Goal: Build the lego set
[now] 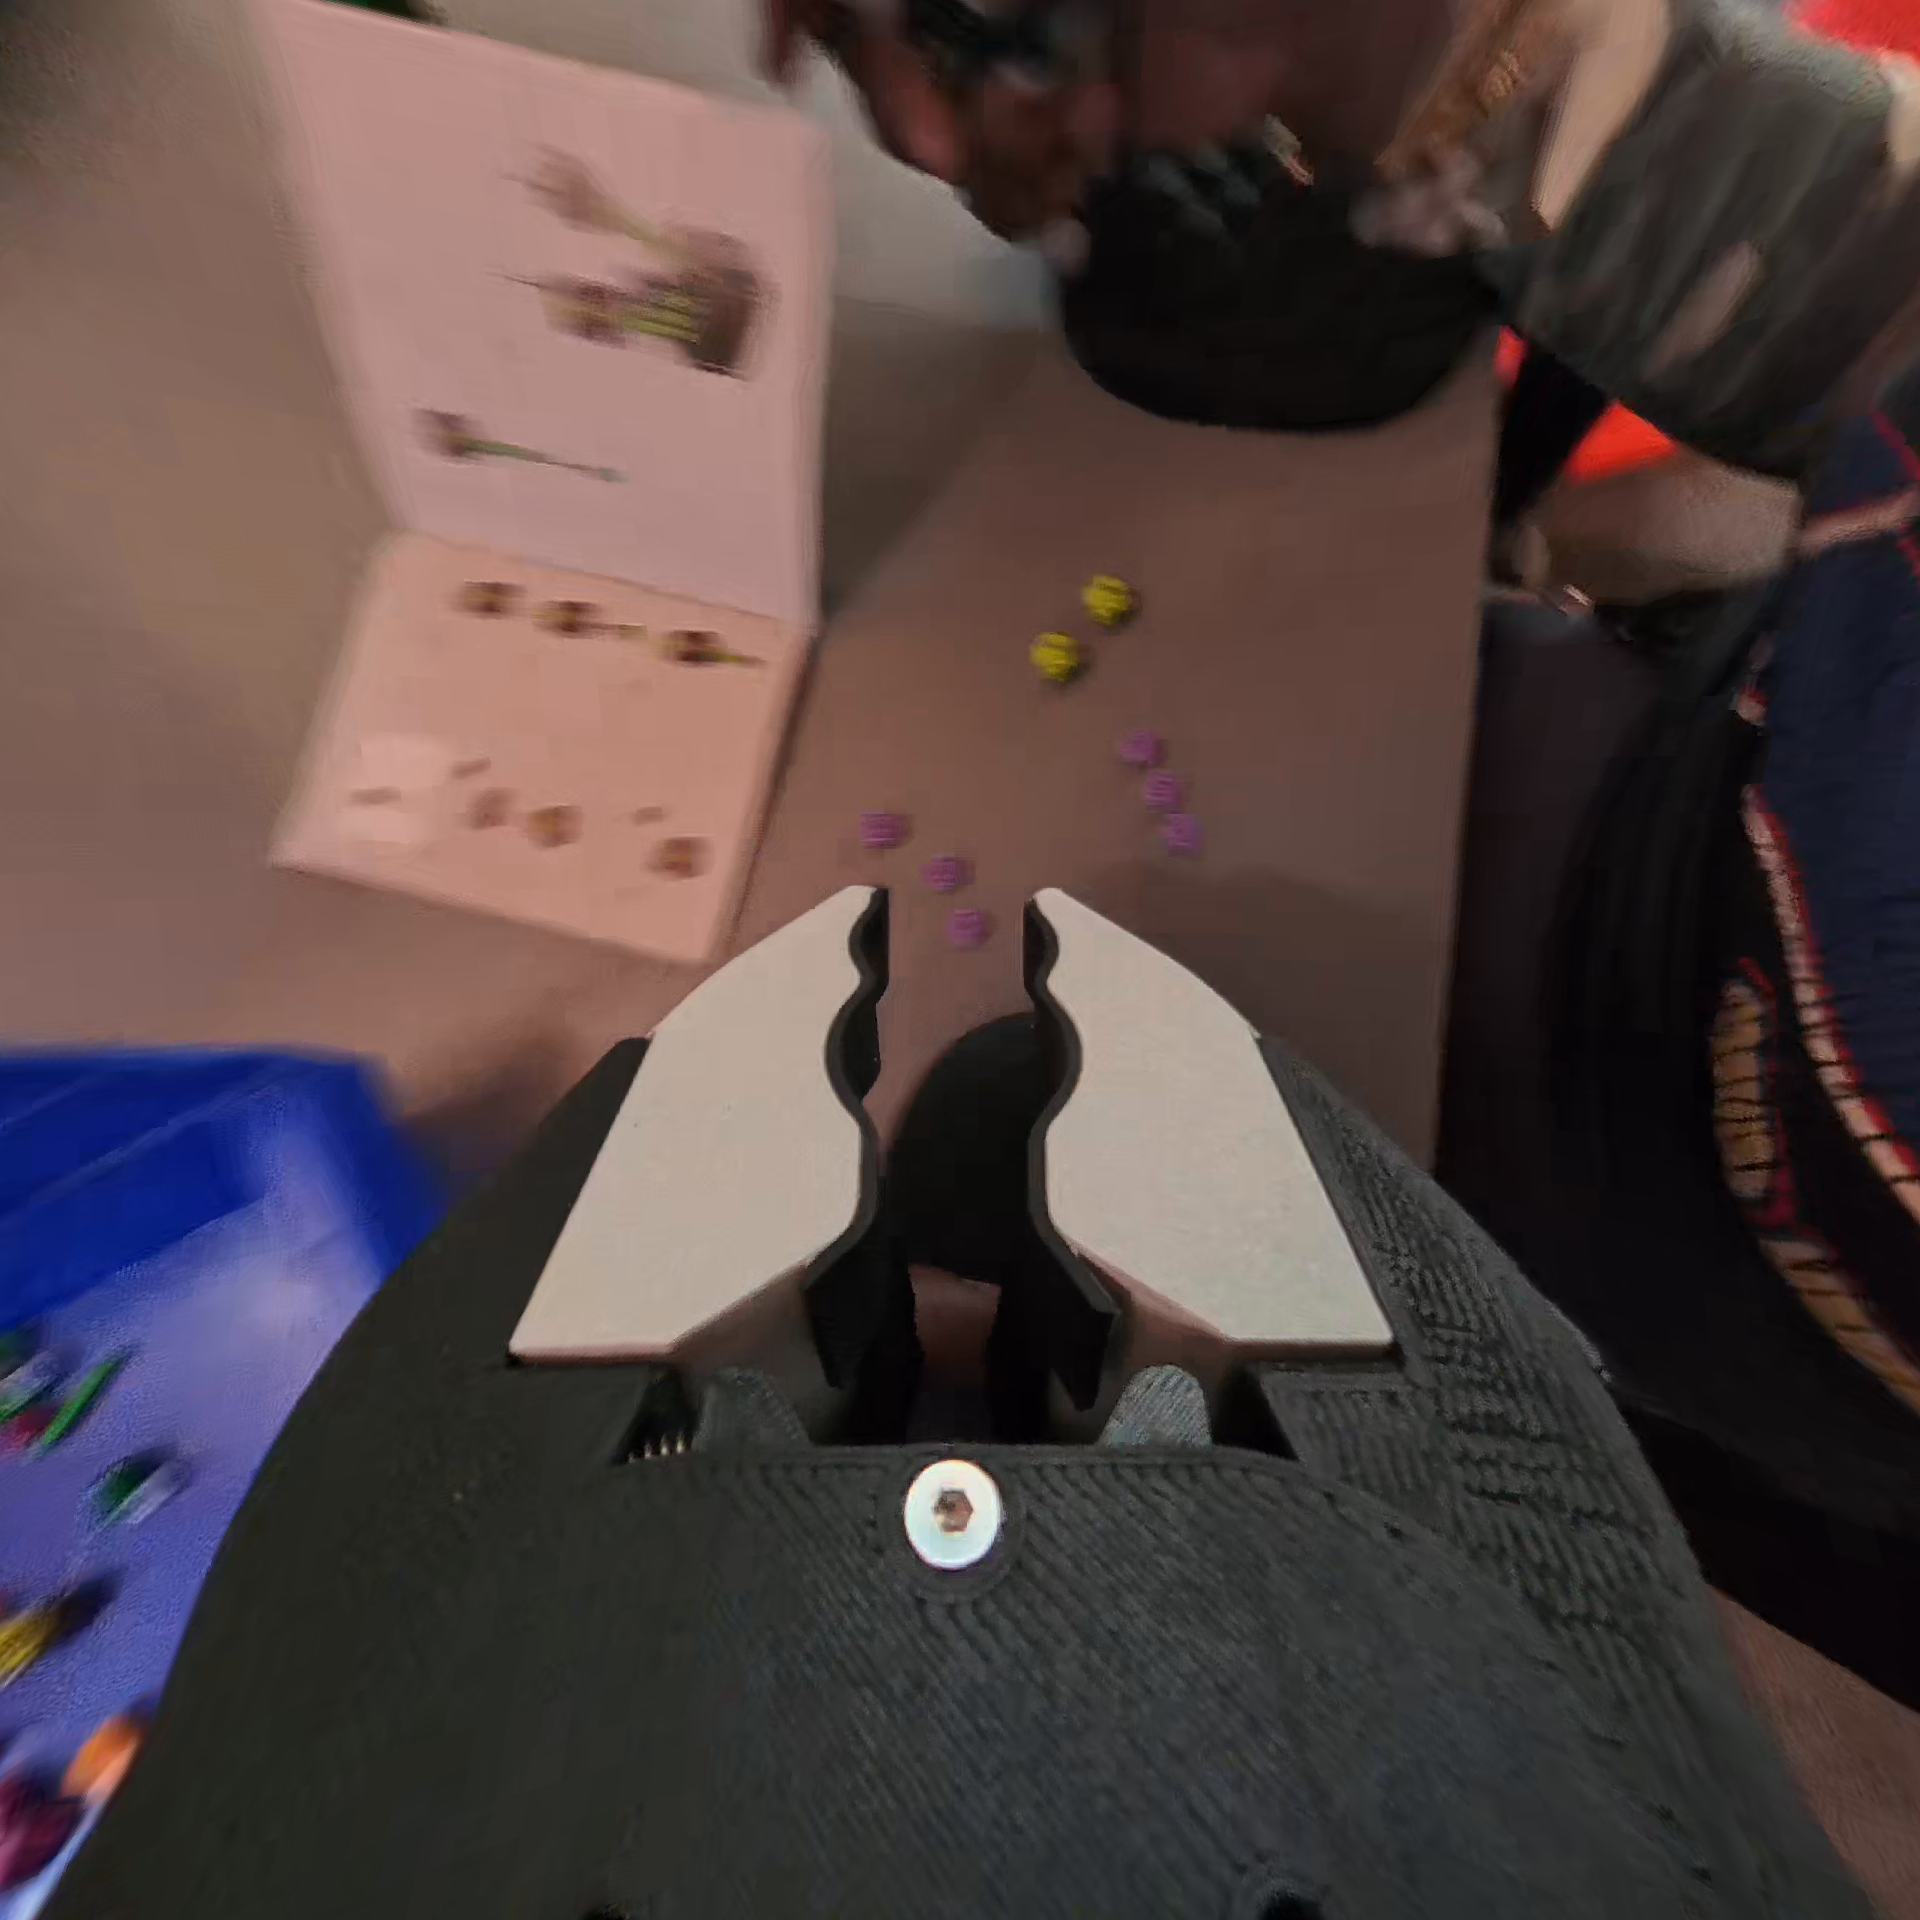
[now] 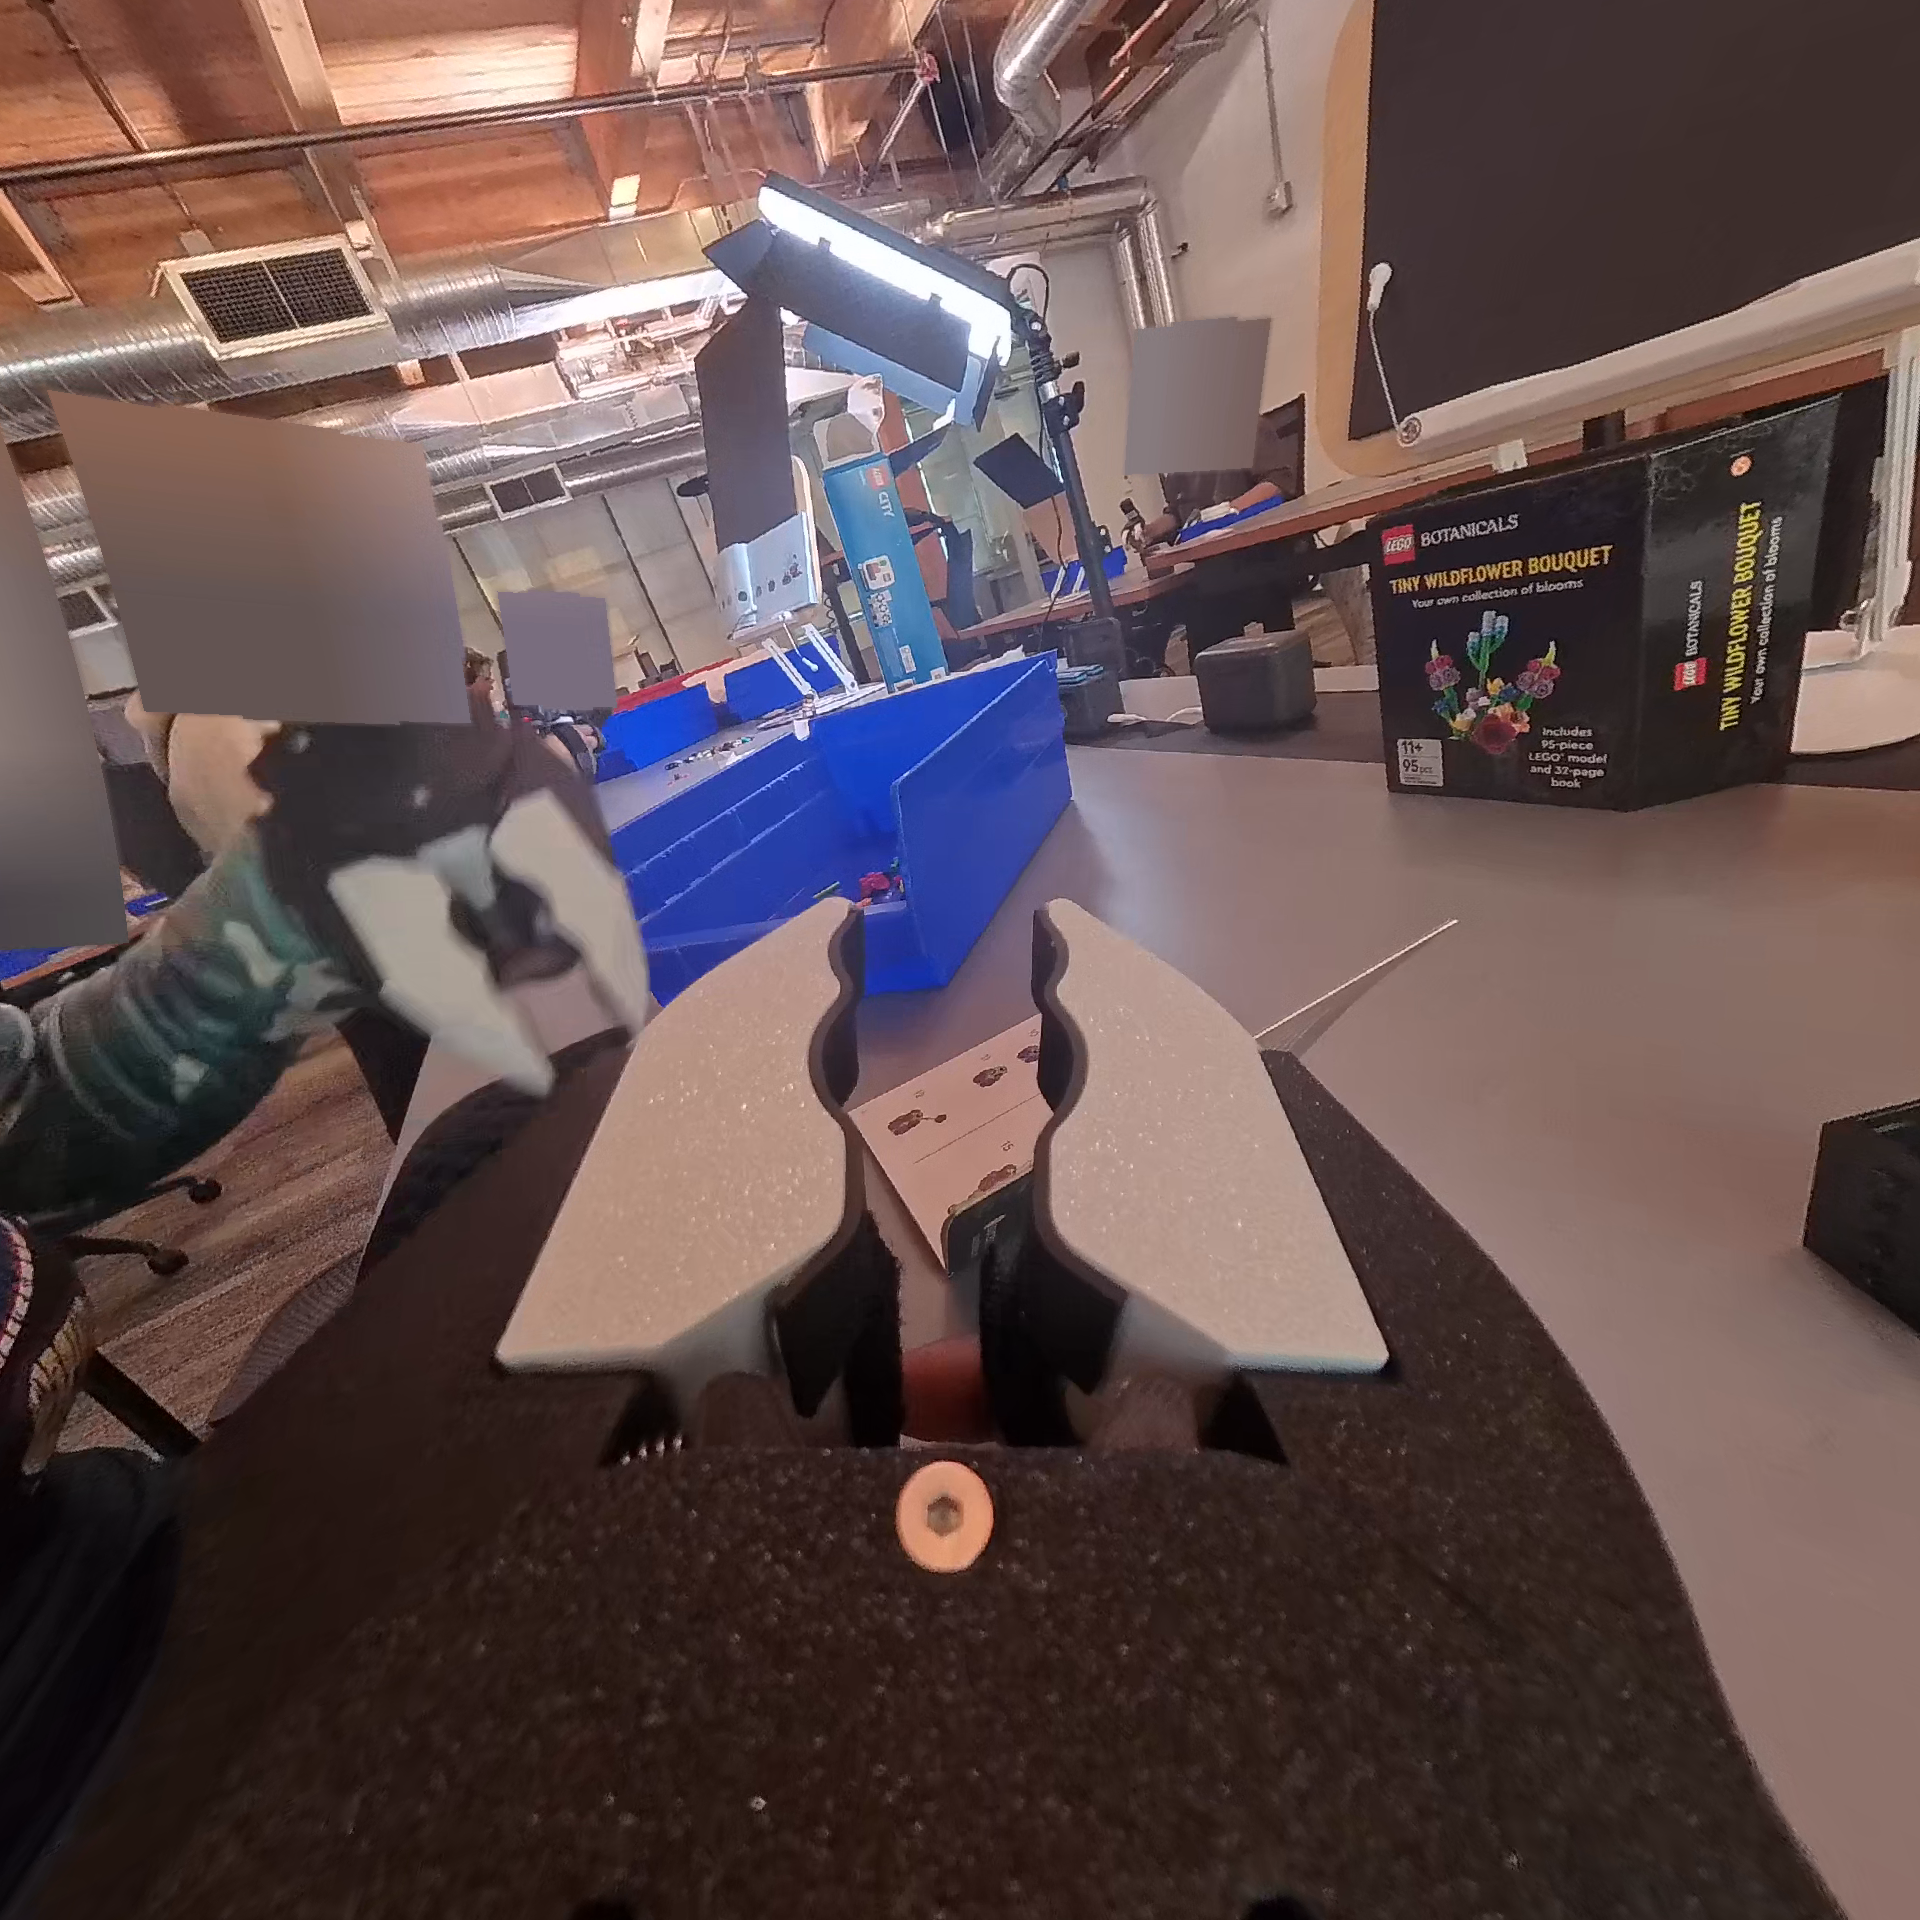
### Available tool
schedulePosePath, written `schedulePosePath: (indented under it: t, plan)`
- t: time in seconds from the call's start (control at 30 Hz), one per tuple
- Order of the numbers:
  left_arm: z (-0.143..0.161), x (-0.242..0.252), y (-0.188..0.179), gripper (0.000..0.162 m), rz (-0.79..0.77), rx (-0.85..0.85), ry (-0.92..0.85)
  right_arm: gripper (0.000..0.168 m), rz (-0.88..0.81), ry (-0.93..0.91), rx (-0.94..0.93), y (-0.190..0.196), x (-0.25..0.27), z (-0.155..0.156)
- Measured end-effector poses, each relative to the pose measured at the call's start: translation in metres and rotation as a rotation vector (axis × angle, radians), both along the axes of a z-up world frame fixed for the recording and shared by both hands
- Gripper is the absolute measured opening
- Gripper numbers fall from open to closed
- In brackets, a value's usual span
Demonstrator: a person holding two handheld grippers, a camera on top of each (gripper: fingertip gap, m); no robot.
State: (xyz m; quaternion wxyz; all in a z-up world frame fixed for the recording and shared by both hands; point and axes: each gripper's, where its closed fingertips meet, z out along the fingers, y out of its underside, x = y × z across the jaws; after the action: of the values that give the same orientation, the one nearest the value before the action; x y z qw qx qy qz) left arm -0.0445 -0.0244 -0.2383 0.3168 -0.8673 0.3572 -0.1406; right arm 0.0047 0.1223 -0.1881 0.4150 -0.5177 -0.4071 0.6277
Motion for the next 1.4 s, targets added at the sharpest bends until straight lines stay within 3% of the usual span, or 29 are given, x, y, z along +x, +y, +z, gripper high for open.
schedulePosePath:
  t: [0.13, 0.2, 0.33, 0.43, 0.53, 0.9, 1.4]
  plan:
    - [0.056, -0.103, 0.036, 0.024, 0.254, 0.247, -0.031, 0.031, -0.002, -0.001, -0.002, 0.001, 0.0, 0.0]
    - [0.063, -0.156, 0.054, 0.019, 0.315, 0.319, -0.008, 0.031, -0.003, -0.002, -0.005, 0.001, 0.0, 0.0]
    - [0.029, -0.216, 0.084, 0.016, 0.317, 0.214, -0.019, 0.031, -0.006, -0.002, -0.021, 0.003, 0.0, -0.001]
    - [-0.01, -0.251, 0.102, 0.012, 0.382, 0.118, 0.081, 0.031, -0.015, 0.019, -0.05, 0.007, 0.003, 0.001]
    - [-0.036, -0.263, 0.102, 0.008, 0.352, 0.034, 0.206, 0.031, -0.016, 0.024, -0.061, 0.008, 0.003, 0.001]
    - [-0.061, -0.262, 0.098, 0.006, 0.196, -0.003, 0.369, 0.031, -0.011, 0.018, -0.047, 0.006, 0.002, 0.001]
    - [-0.063, -0.253, 0.093, 0.007, 0.137, -0.01, 0.357, 0.031, -0.01, 0.018, -0.041, 0.006, 0.002, 0.001]
